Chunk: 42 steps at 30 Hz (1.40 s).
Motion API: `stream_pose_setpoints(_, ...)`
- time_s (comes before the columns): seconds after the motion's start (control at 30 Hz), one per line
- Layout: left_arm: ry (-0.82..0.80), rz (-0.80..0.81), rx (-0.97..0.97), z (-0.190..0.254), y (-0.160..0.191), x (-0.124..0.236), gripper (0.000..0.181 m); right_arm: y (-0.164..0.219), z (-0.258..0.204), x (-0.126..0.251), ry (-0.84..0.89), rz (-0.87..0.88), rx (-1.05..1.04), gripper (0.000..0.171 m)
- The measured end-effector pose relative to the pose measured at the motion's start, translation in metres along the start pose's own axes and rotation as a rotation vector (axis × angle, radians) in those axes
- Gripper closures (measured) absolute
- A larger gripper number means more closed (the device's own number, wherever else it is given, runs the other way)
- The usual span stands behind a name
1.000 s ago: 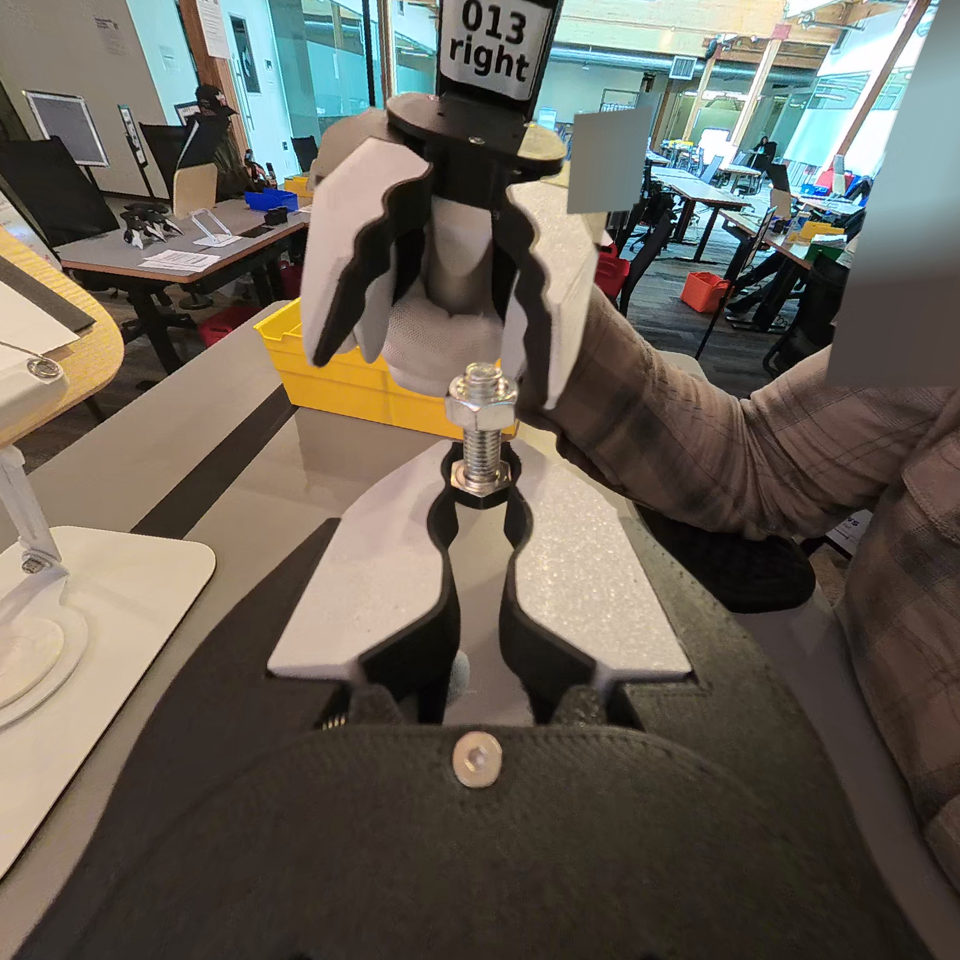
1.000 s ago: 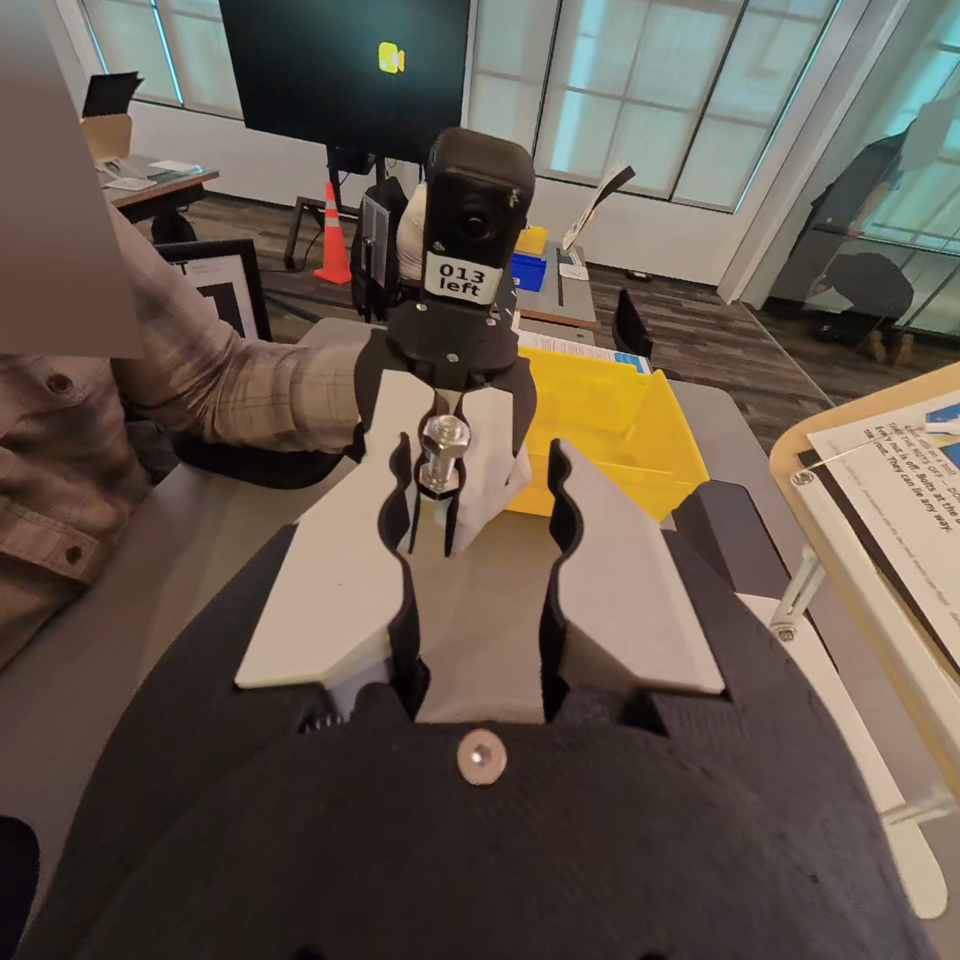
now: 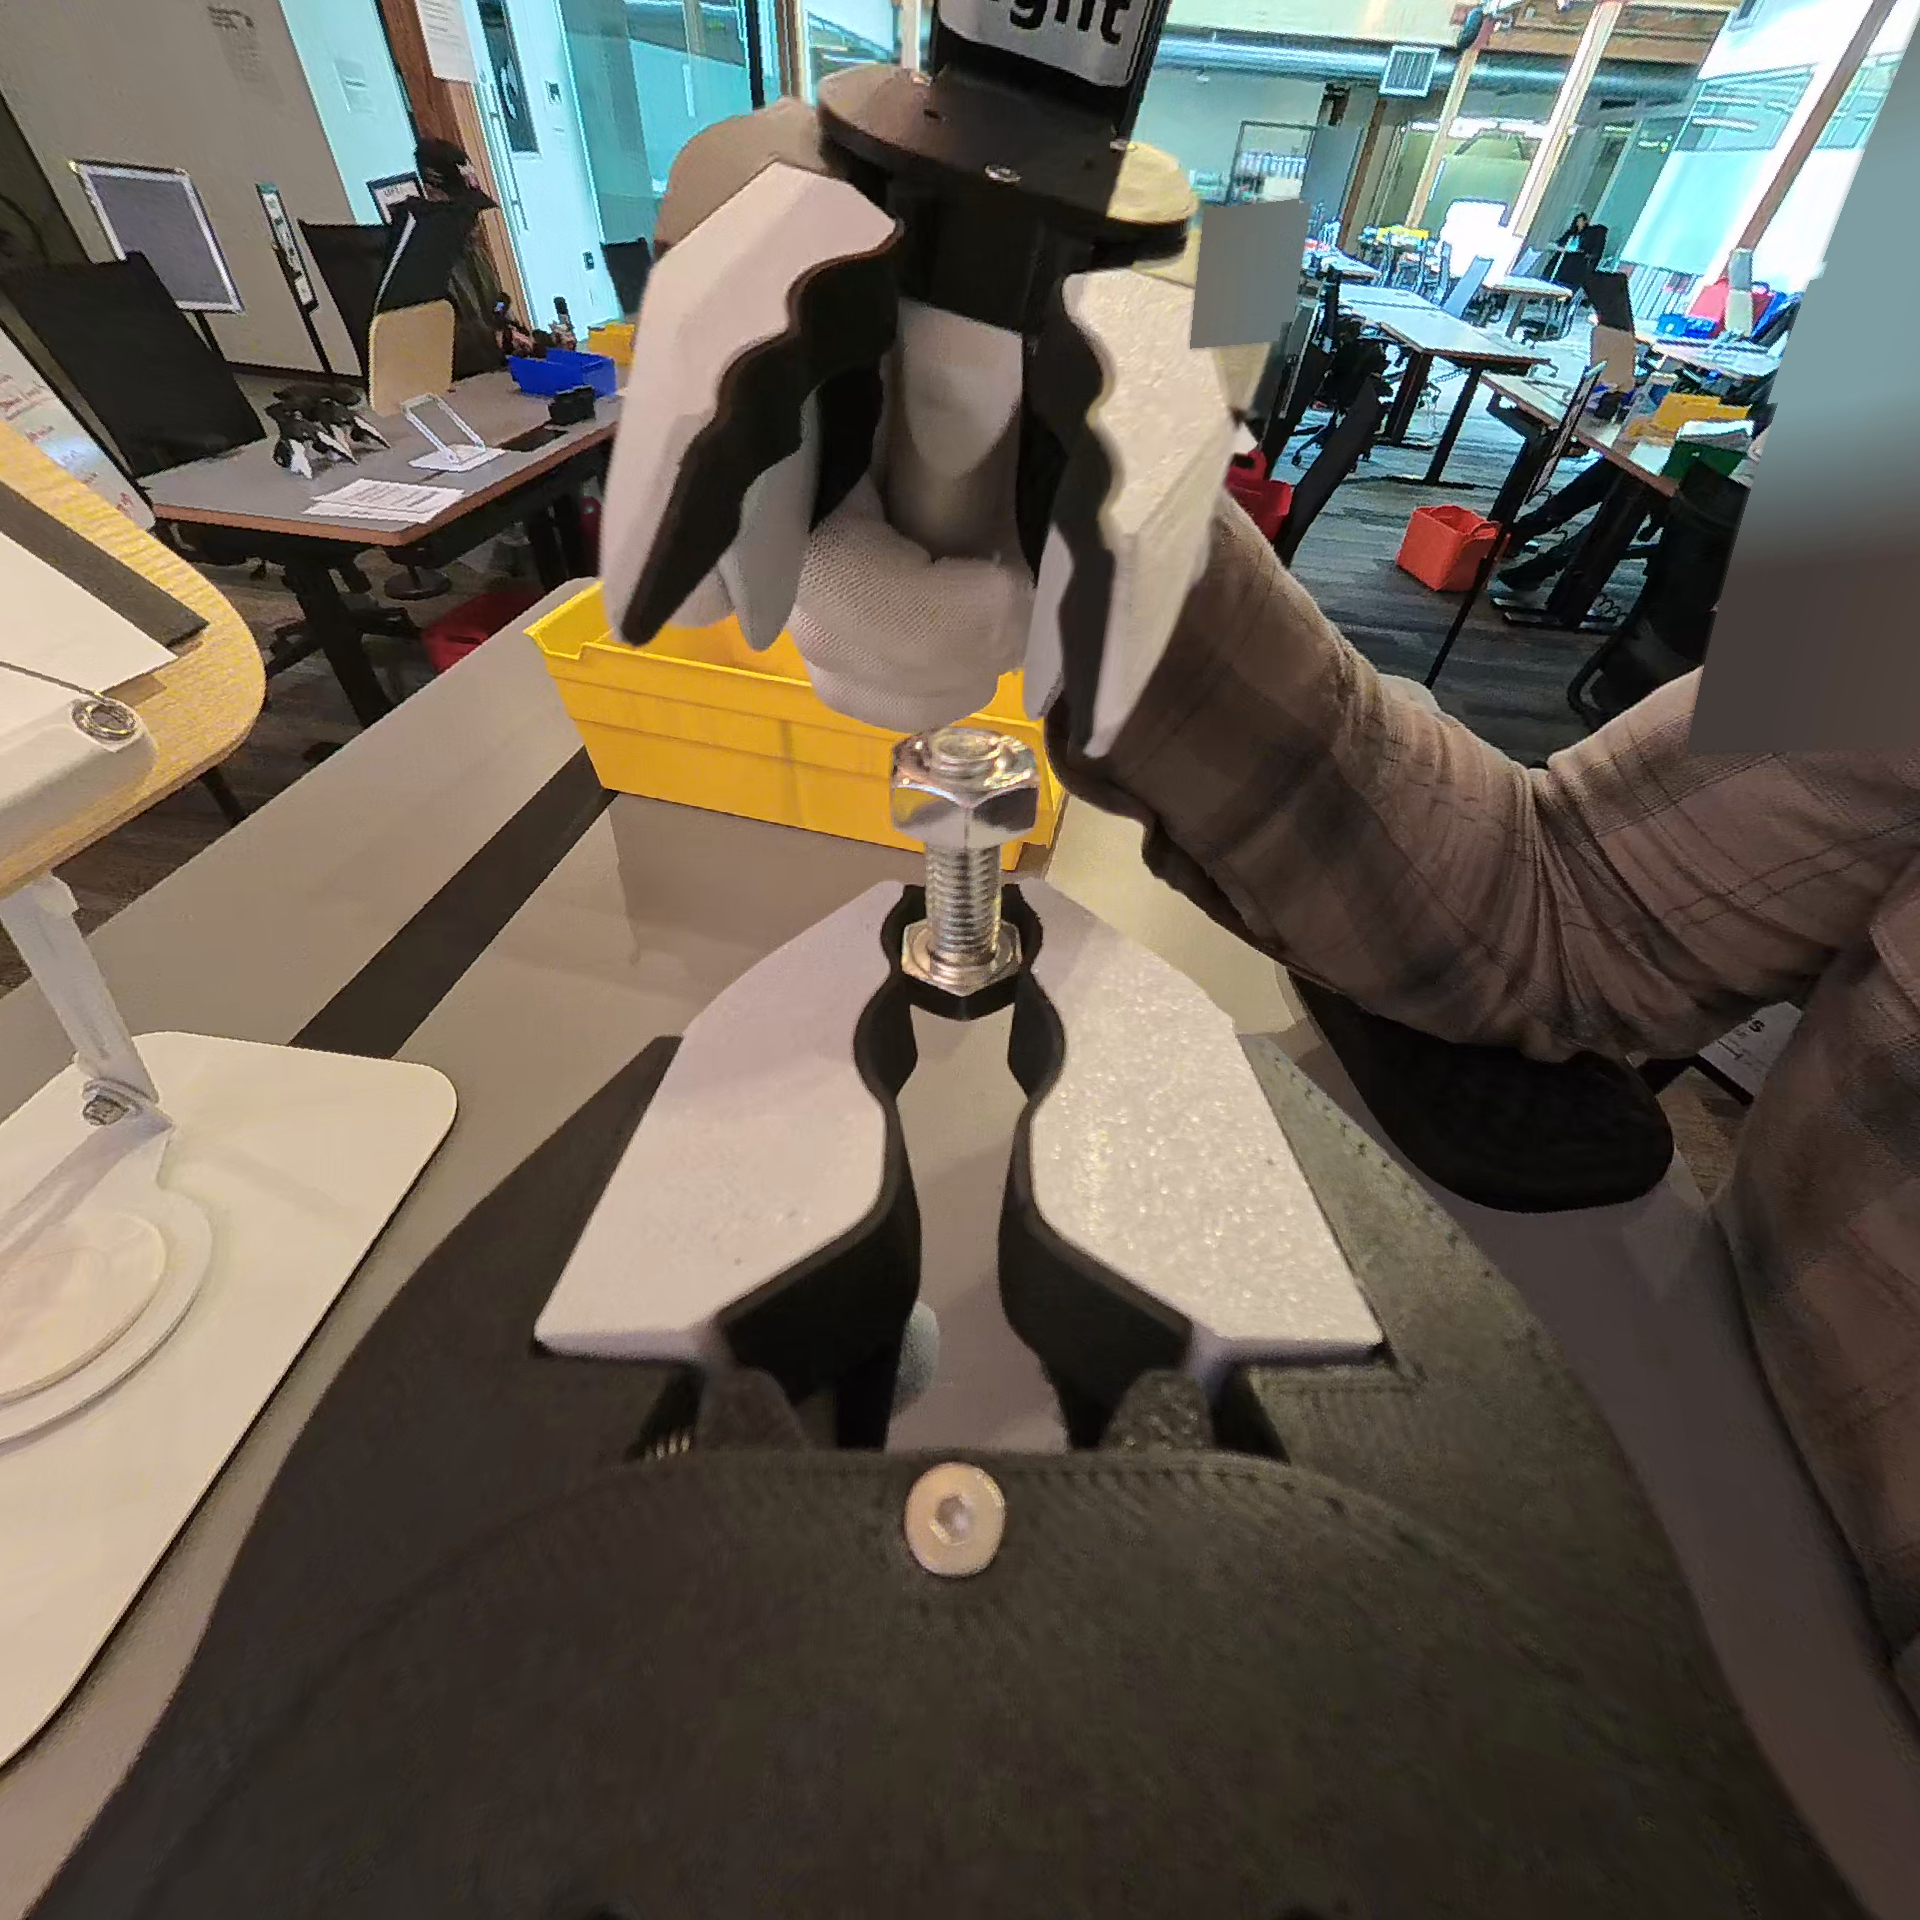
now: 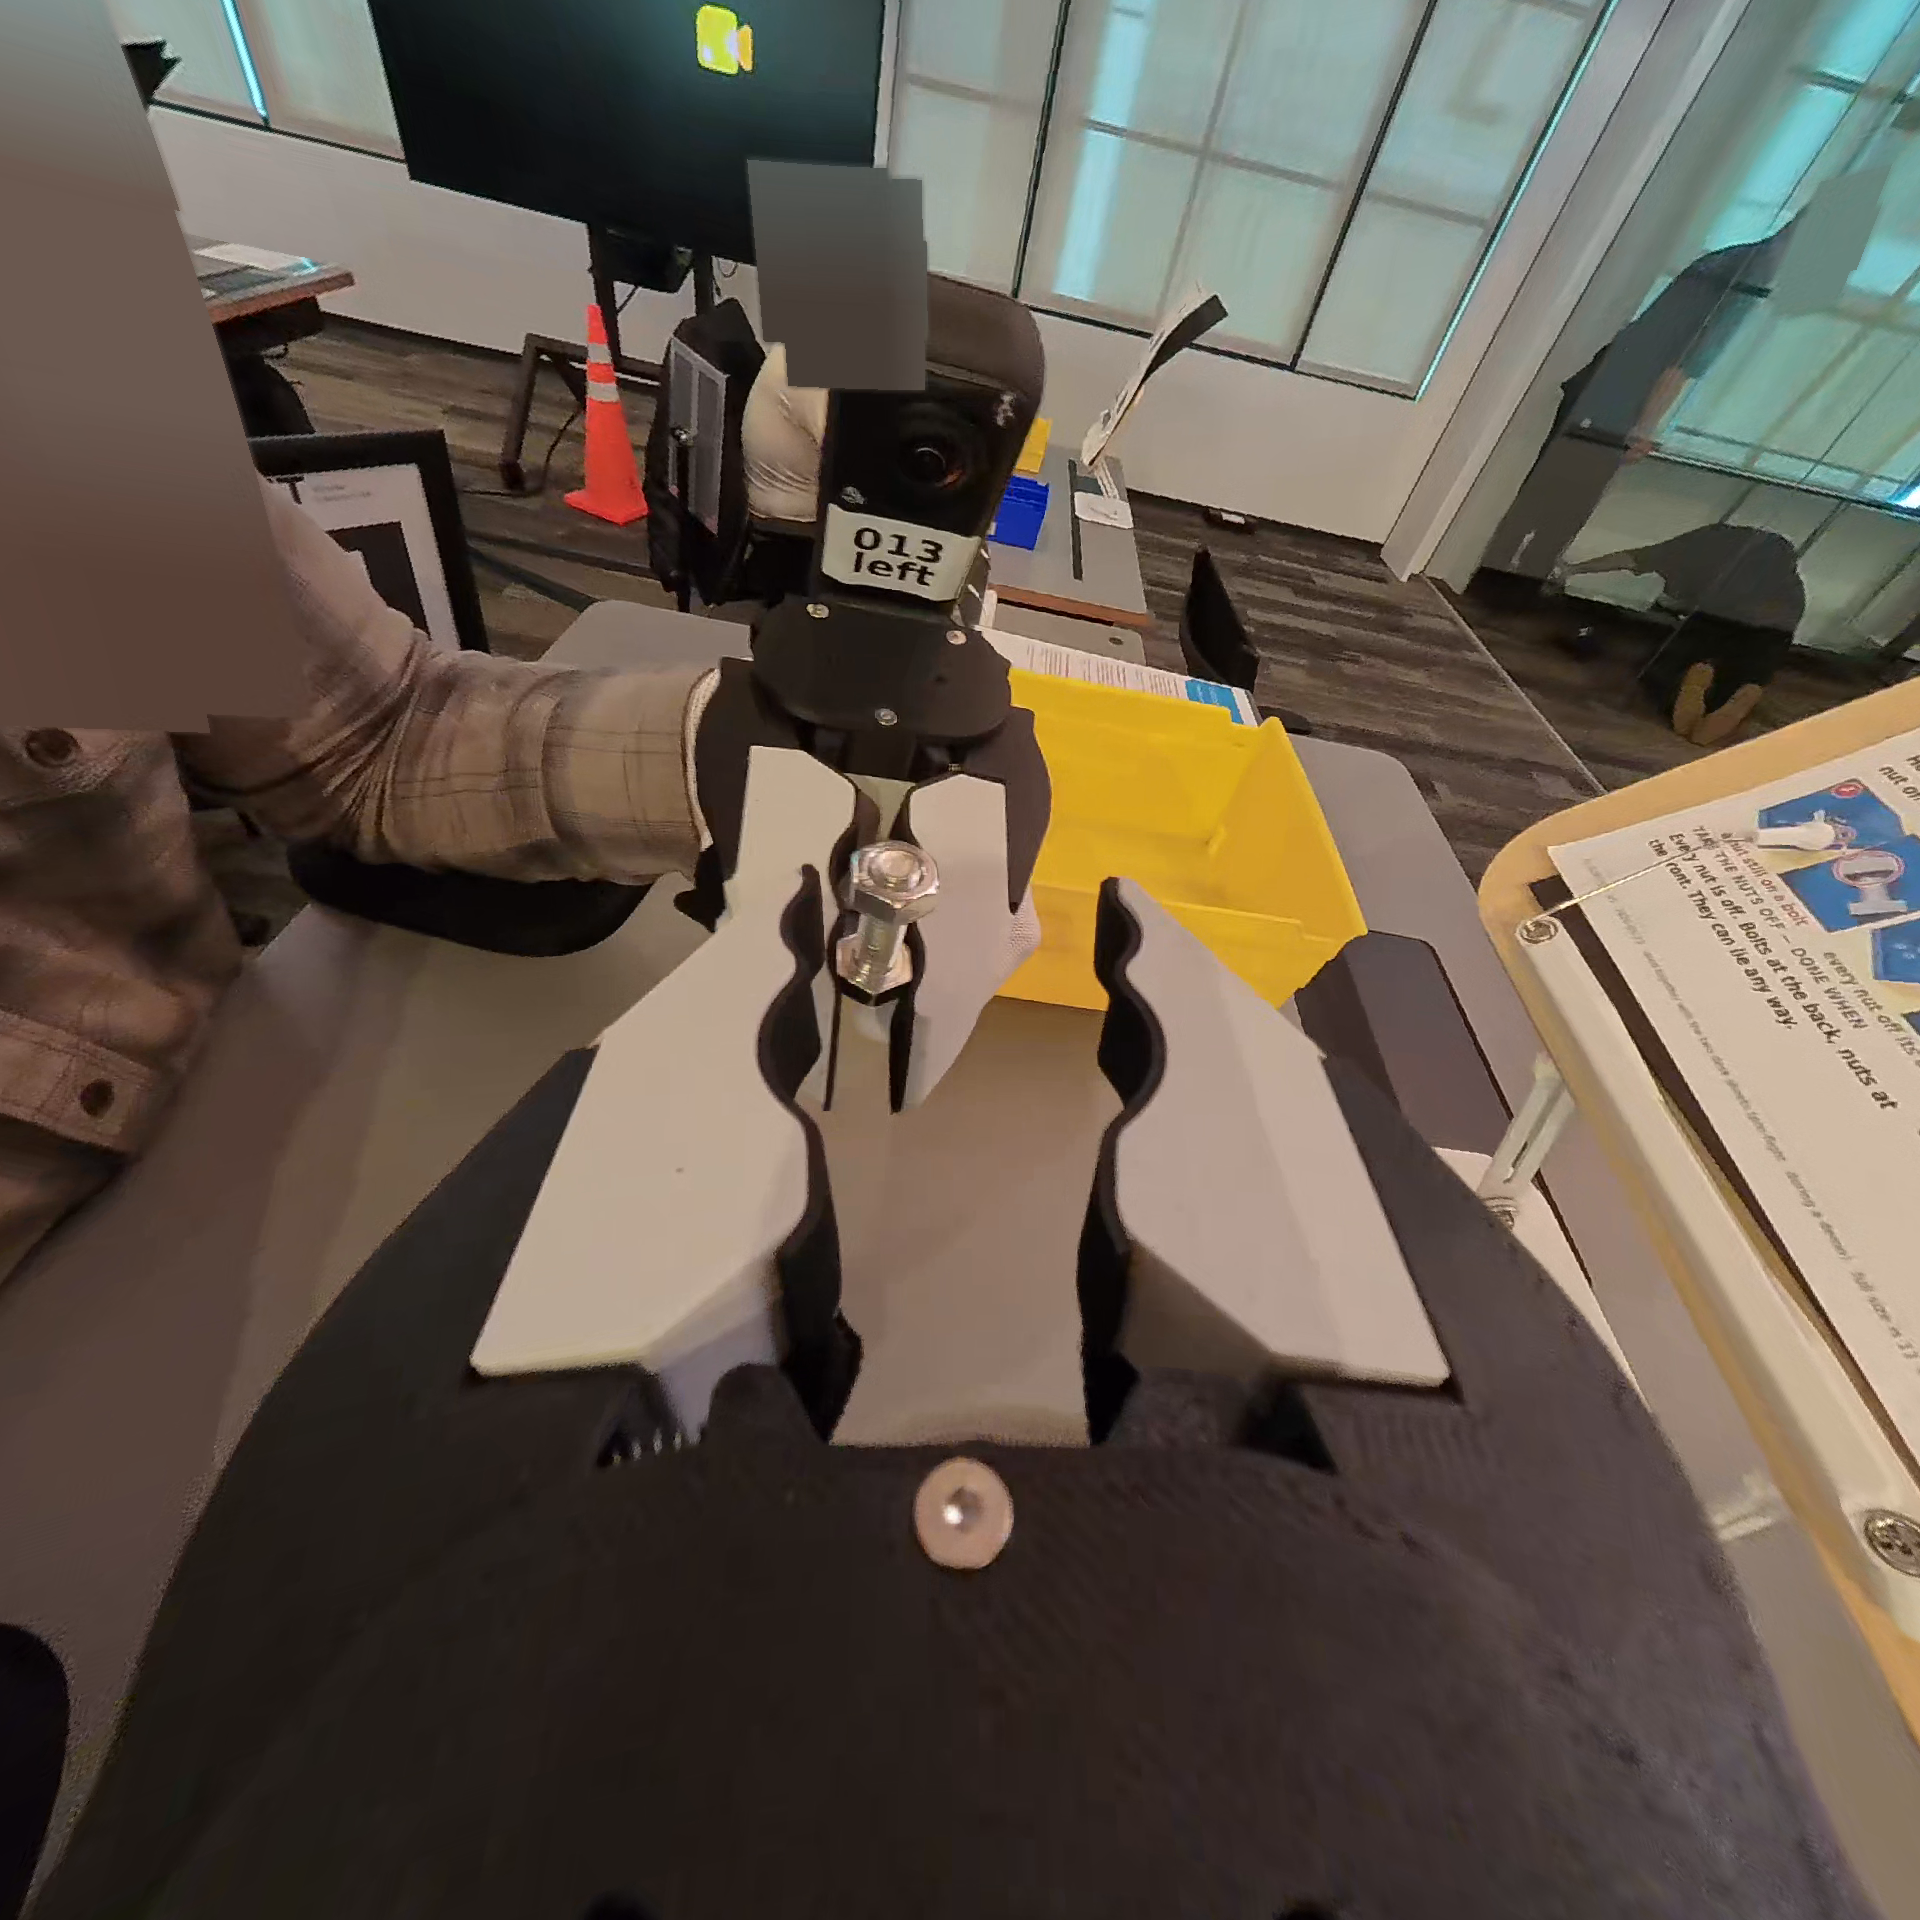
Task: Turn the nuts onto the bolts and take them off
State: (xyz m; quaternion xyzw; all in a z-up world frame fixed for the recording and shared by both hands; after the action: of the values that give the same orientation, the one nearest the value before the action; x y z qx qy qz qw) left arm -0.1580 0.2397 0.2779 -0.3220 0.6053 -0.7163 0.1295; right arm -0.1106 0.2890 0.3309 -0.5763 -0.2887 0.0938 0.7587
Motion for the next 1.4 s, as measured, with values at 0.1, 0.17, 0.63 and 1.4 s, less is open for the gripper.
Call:
stream_pose_setpoints(0.1,0.0,0.001,-0.001,0.0,0.0,0.0,0.167,0.003,0.002,-0.003,0.005,-0.016,-0.01,0.121)
stream_pose_setpoints(0.17,0.001,-0.001,0.0,0.0,0.0,0.0,0.167,0.003,0.001,-0.004,0.001,-0.018,-0.008,0.121)
stream_pose_setpoints(0.63,0.006,0.004,-0.022,0.004,-0.003,0.002,0.167,0.025,0.045,0.016,0.282,-0.114,-0.145,0.146)
stream_pose_setpoints(1.4,-0.01,-0.014,-0.013,0.002,0.0,-0.001,0.167,0.001,-0.001,-0.001,0.033,-0.058,0.001,0.127)
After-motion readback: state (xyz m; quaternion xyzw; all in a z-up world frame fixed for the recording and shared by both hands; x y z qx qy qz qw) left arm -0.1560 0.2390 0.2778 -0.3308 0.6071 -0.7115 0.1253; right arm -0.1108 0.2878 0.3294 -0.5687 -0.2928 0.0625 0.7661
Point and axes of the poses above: each gripper's, where its closed fingertips meet, x back along the fingers, y out of its underside, z = x × y across the jaws, the point moved 5 cm from there along x, back along the fingers, and after that the axes turned 6 degrees about -z, right-handed, at the moved point
